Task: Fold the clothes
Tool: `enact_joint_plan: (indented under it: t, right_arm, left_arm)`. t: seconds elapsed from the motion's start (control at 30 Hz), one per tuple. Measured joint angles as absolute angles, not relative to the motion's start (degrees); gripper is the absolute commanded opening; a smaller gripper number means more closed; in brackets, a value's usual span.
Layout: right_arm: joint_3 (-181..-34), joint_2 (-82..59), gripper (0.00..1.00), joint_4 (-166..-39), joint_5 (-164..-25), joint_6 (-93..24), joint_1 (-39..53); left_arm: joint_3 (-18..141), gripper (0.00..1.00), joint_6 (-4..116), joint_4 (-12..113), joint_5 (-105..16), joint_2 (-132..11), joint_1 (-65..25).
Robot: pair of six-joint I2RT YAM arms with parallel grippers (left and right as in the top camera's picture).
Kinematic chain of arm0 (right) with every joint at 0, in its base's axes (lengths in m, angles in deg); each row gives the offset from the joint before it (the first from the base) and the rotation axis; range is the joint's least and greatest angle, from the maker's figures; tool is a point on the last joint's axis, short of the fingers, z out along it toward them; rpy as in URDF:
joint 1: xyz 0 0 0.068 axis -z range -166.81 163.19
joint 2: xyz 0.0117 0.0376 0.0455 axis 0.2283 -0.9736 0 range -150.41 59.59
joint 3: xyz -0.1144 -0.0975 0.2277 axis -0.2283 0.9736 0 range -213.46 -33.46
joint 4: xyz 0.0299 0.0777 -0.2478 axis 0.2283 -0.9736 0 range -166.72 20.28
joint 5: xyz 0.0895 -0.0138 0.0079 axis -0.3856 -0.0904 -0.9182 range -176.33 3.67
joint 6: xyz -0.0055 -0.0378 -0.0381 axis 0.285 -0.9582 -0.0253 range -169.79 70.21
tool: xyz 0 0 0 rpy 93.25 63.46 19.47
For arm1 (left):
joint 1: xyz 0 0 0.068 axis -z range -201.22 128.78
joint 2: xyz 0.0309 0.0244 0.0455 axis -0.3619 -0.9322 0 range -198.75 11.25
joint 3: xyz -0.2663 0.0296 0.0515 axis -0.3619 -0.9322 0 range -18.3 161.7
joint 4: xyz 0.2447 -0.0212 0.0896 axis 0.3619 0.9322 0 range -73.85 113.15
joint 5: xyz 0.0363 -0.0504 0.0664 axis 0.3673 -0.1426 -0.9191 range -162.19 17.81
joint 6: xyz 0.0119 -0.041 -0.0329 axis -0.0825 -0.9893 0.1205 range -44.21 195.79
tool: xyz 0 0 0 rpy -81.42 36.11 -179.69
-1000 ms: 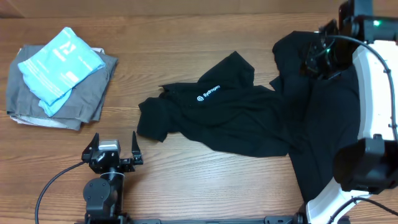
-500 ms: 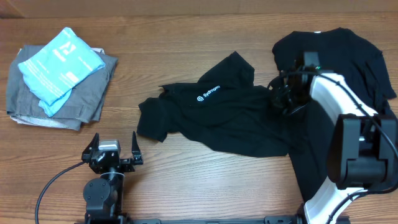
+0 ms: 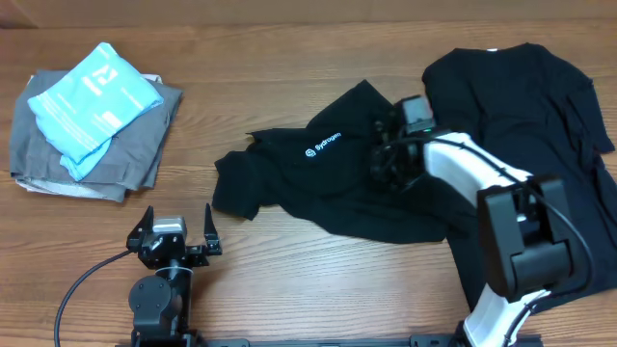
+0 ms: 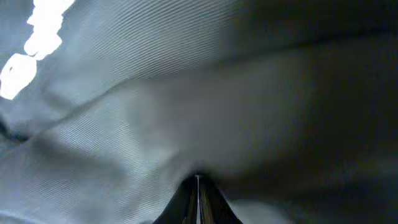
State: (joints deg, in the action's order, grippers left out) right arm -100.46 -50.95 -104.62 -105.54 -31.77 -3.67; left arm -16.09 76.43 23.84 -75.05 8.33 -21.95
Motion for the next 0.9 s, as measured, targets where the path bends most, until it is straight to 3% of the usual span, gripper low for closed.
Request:
enact_joint_plan:
  t: [0.4,0.73,0.9]
  right_arm:
    - [-101.6,-51.0,0.07,-102.5,-106.6,-32.4,-15.7]
    - [-122.1,-51.6,0.06,-124.4,-98.1,-33.8,-9.7]
    - [-123.1,-51.6,0.06,-128.2,-88.2,-32.4,-5.5]
  left_arm:
    - [-16.1,1.00,76.4,23.8,-75.0,8.3,-21.9]
    - [-16.1,1.00,76.4,23.8,-75.0,8.3,-21.9]
    - [-16.1,1.00,76.4,23.8,-75.1,8.3,-21.9]
